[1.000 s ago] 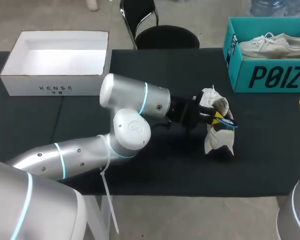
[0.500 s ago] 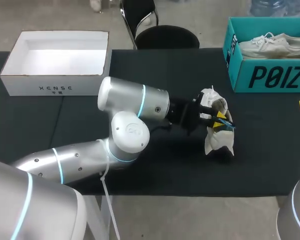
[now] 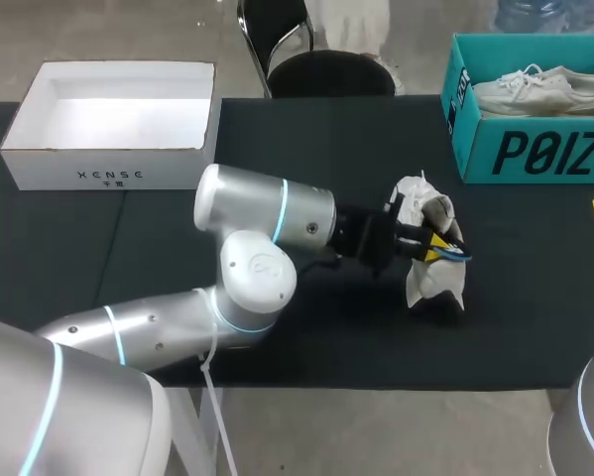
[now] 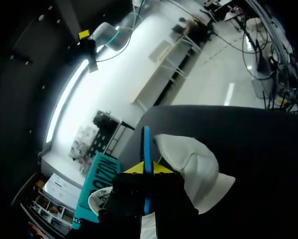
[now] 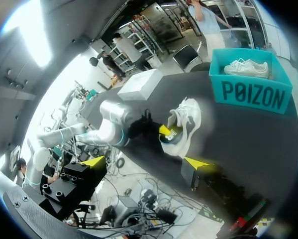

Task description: Take the shoe out of the shoebox, open the shoe tongue, remove and reinsert the insole, then place the shoe into the shoebox

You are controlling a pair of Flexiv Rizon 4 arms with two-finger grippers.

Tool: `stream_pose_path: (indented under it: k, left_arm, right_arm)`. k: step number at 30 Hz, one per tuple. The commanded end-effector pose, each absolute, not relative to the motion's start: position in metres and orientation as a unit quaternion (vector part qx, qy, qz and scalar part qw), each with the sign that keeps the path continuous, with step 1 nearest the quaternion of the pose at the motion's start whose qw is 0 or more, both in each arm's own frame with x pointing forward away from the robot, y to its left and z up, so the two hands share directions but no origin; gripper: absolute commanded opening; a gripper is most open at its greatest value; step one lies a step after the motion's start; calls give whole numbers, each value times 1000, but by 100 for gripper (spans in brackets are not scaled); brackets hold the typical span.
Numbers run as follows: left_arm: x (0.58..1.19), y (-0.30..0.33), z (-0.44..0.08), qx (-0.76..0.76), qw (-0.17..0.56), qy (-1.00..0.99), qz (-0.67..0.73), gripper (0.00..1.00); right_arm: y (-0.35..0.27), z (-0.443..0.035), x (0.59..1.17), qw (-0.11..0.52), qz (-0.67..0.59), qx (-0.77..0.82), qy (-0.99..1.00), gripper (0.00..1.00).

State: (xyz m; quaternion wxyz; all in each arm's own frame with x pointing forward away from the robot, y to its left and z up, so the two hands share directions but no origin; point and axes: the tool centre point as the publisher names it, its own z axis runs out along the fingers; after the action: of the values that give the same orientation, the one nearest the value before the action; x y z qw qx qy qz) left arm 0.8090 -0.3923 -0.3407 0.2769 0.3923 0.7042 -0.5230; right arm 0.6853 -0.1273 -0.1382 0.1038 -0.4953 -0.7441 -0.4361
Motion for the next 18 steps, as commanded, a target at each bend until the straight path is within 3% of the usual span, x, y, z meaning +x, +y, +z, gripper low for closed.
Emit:
stream_pose_path:
  k: [1, 14, 15, 16, 17, 18]
  left_arm:
    - [816, -400, -347, 399, 277, 703, -520, 0]
    - [840, -396, -355, 417, 262, 718, -492, 0]
    - [837, -397, -354, 418, 258, 717, -495, 4]
    - [834, -397, -352, 422, 256, 714, -497, 65]
    - [832, -396, -351, 424, 254, 713, -497, 100]
    - [830, -396, -350, 425, 251, 713, -497, 100]
  right_arm:
    - [-127, -138, 673, 95, -439, -499, -741, 100]
    - [-127, -138, 673, 95, -439, -499, -741, 100]
    - [-127, -138, 673, 95, -439, -499, -741, 100]
    - [-127, -138, 673, 95, -439, -499, -741, 100]
    - [-127, -138, 673, 95, -439, -499, -741, 100]
    - [-127, -138, 673, 95, -439, -499, -741, 100]
